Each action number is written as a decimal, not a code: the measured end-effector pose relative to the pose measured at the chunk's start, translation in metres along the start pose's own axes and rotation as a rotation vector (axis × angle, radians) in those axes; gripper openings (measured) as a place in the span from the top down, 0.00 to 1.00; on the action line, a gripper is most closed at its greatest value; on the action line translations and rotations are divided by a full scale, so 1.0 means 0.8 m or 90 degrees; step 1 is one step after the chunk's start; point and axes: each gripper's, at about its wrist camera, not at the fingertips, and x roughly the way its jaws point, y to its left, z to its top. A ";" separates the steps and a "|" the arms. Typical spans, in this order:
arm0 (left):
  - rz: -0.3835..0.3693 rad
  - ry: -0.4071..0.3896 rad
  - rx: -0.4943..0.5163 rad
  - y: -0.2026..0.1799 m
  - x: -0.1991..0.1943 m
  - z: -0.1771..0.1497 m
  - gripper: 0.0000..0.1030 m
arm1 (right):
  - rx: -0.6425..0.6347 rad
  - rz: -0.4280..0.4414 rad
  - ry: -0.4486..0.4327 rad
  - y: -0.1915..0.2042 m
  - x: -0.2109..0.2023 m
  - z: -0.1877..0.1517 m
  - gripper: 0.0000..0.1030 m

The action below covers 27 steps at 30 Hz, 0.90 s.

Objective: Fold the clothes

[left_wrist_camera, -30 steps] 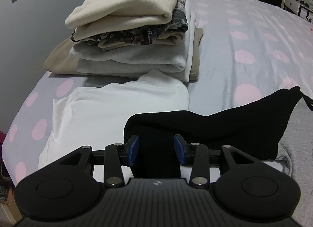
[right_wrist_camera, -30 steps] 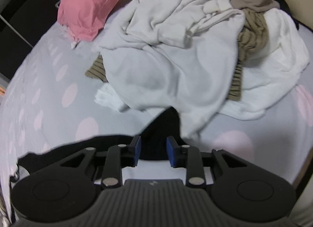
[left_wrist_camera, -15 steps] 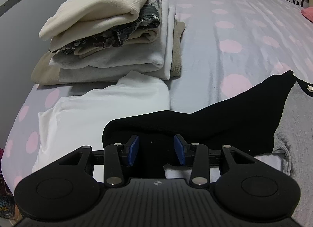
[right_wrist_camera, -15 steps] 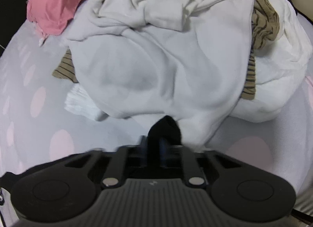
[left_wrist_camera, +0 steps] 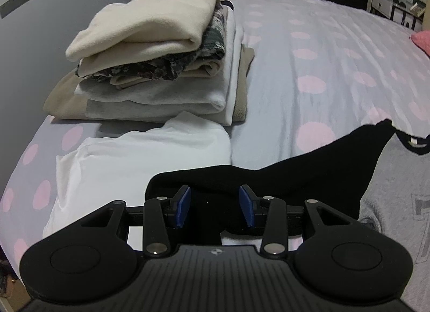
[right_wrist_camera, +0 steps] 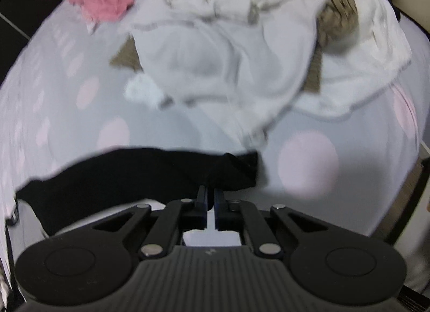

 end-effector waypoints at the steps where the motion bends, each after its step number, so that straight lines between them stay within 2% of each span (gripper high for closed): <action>1: 0.000 -0.002 -0.004 0.002 -0.002 0.000 0.63 | -0.006 -0.007 0.014 -0.003 0.003 -0.005 0.95; 4: 0.003 -0.003 -0.010 0.006 -0.004 -0.001 0.63 | -0.024 -0.011 0.079 -0.012 0.018 -0.018 0.94; 7: 0.006 -0.002 -0.015 0.010 -0.005 -0.001 0.63 | -0.039 -0.024 0.130 -0.020 0.031 -0.027 0.88; 8: 0.007 -0.001 -0.014 0.010 -0.004 -0.001 0.63 | -0.036 -0.024 0.115 -0.024 0.024 -0.024 0.86; 9: 0.009 0.000 -0.014 0.010 -0.004 -0.001 0.63 | -0.032 -0.024 0.095 -0.028 0.016 -0.019 0.78; 10: 0.010 0.000 -0.013 0.010 -0.003 -0.001 0.63 | -0.027 -0.025 0.075 -0.032 0.007 -0.015 0.64; 12: 0.013 0.002 -0.013 0.009 -0.002 -0.002 0.63 | -0.007 -0.005 0.017 -0.042 -0.011 -0.004 0.60; 15: 0.020 0.008 -0.006 0.007 0.001 -0.004 0.63 | 0.004 0.023 -0.039 -0.048 -0.013 0.008 0.60; 21: 0.036 0.020 0.001 0.007 0.009 -0.008 0.63 | -0.003 -0.002 -0.040 -0.048 0.031 0.018 0.61; 23: 0.041 0.023 0.002 0.007 0.012 -0.009 0.63 | 0.001 0.002 -0.021 -0.048 0.045 0.020 0.72; 24: 0.042 0.026 0.005 0.005 0.014 -0.010 0.63 | -0.004 0.006 -0.012 -0.045 0.049 0.021 0.91; 27: 0.045 0.031 0.020 -0.002 0.020 -0.011 0.63 | -0.035 0.008 -0.028 -0.032 0.033 0.022 0.94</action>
